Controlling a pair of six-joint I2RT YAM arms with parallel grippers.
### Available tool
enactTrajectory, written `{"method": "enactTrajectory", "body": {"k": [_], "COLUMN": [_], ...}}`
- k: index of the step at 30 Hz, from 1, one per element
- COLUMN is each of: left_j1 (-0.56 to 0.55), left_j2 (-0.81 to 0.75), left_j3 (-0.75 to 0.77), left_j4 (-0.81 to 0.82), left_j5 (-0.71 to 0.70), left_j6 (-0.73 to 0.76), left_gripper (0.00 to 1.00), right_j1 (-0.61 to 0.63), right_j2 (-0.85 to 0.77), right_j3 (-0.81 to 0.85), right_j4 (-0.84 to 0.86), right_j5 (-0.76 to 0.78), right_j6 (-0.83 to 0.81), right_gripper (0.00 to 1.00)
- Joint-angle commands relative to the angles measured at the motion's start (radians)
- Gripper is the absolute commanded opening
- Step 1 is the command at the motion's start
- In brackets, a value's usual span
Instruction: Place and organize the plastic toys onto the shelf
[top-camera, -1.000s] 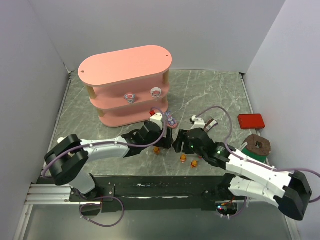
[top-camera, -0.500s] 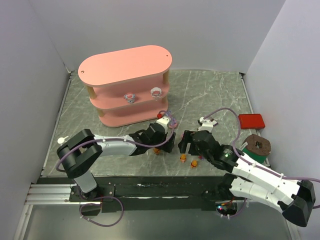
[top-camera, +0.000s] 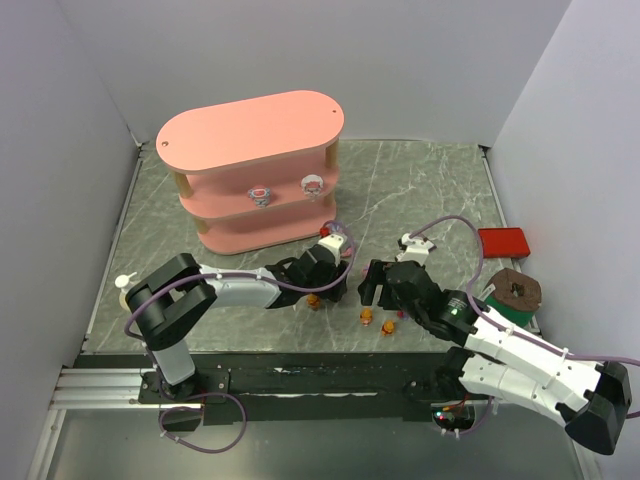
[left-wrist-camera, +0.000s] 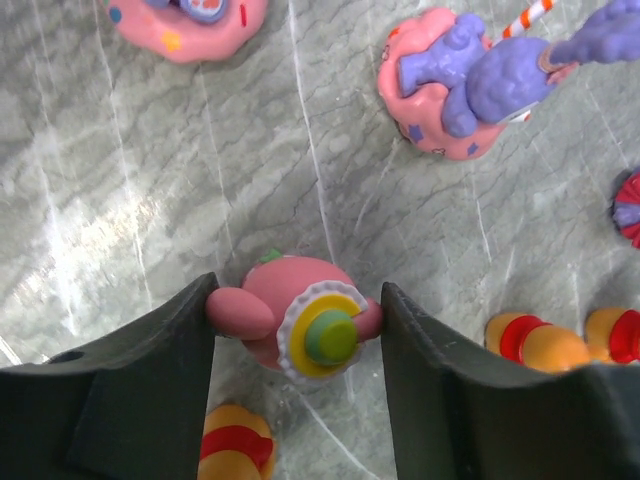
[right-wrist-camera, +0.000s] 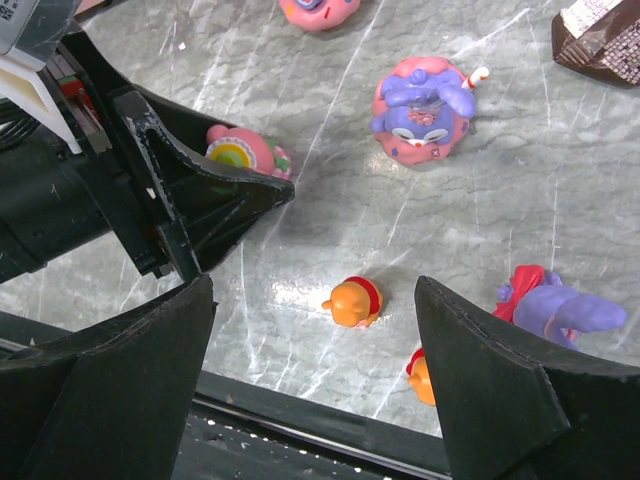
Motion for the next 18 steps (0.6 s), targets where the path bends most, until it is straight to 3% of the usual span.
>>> {"method": "enactTrajectory", "body": {"k": [1,3,9,18], "left_j1": [-0.004,-0.004,0.003,0.112], "left_j2": [-0.006,-0.015,-0.156,-0.501], "left_j3": [0.033,0.041,0.03,0.022], "left_j4": [0.006,-0.022,-0.116,-0.388], "left_j5": [-0.049,-0.099,-0.25,-0.385], "left_j6": [-0.04,-0.073,-0.162,-0.258], "left_gripper": [0.29,0.2,0.07,0.04], "right_j1": [-0.008,-0.011,-0.013,-0.019], "right_j2": [-0.02,-0.02,-0.026,-0.017], "right_j3": [0.014,0.012,0.008,0.006], "right_j4": [-0.004,-0.006,0.0,0.025], "right_j5": [0.034,0.037,0.04,0.028], "right_j6": [0.02,0.023,0.023,0.012], "right_gripper": [0.87,0.87,0.87,0.86]}}
